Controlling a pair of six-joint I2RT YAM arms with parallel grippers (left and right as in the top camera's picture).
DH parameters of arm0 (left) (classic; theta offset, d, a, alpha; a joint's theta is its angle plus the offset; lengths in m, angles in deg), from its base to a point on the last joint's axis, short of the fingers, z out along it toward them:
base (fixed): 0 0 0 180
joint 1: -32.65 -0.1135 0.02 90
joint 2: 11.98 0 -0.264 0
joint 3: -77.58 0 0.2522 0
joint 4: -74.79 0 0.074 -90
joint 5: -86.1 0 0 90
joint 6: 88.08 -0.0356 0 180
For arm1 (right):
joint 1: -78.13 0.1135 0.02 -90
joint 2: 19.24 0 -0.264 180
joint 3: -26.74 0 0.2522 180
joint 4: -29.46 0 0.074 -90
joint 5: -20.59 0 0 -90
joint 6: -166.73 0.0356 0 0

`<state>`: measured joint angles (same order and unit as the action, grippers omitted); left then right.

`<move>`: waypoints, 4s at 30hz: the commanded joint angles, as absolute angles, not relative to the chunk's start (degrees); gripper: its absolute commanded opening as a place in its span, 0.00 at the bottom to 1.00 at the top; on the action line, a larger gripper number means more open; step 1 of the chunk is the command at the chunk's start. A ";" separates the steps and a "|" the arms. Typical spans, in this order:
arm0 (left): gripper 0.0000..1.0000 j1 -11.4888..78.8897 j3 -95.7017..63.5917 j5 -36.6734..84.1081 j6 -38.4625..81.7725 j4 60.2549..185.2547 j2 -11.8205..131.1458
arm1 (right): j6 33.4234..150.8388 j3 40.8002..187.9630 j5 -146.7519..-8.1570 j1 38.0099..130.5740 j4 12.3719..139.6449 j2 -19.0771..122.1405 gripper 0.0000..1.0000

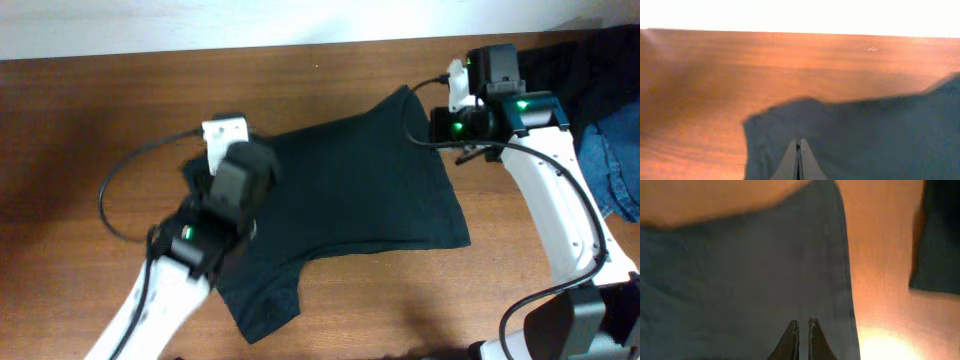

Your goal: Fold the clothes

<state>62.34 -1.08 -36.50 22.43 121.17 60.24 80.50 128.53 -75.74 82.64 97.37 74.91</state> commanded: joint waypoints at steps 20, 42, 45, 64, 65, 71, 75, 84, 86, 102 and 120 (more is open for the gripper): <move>0.00 31.15 -16.75 8.75 17.60 127.73 102.67 | 72.44 129.56 -76.68 85.35 67.32 103.06 0.04; 0.00 31.15 -16.73 2.28 17.64 121.80 109.68 | 72.46 129.56 -76.42 85.35 62.21 107.04 0.04; 0.00 31.13 -16.75 2.28 17.62 120.36 112.31 | 72.44 129.56 -76.22 85.33 61.46 107.52 0.04; 0.00 31.09 -19.07 -2.21 6.41 112.19 113.70 | 74.27 129.56 -71.78 85.13 58.93 111.43 0.04; 0.01 31.09 -19.18 -2.53 5.27 111.66 113.70 | 74.82 129.56 -71.43 85.13 58.75 111.43 0.04; 0.00 31.09 -19.18 -2.66 -0.67 106.74 113.70 | 77.55 129.56 -69.31 85.13 58.77 111.43 0.04; 0.00 31.09 -19.18 -2.66 -4.30 102.90 113.70 | 77.88 129.56 -69.31 85.13 58.34 111.43 0.04; 0.00 31.09 -19.18 -2.64 -5.09 93.65 113.77 | 77.88 129.56 -69.36 85.20 56.15 111.43 0.04; 0.00 31.09 -19.25 -2.62 -5.09 92.01 113.79 | 77.88 129.56 -69.38 85.24 54.95 111.43 0.04; 0.12 31.39 -49.10 9.01 9.69 137.65 113.79 | 80.44 136.34 -71.30 84.83 74.29 101.44 0.69; 0.12 43.90 -50.68 7.52 7.74 171.31 101.99 | 80.37 137.80 -78.51 76.85 120.41 85.77 0.79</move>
<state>42.50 -49.98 8.20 8.79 170.39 109.59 79.93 137.15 -74.14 78.05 118.77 87.78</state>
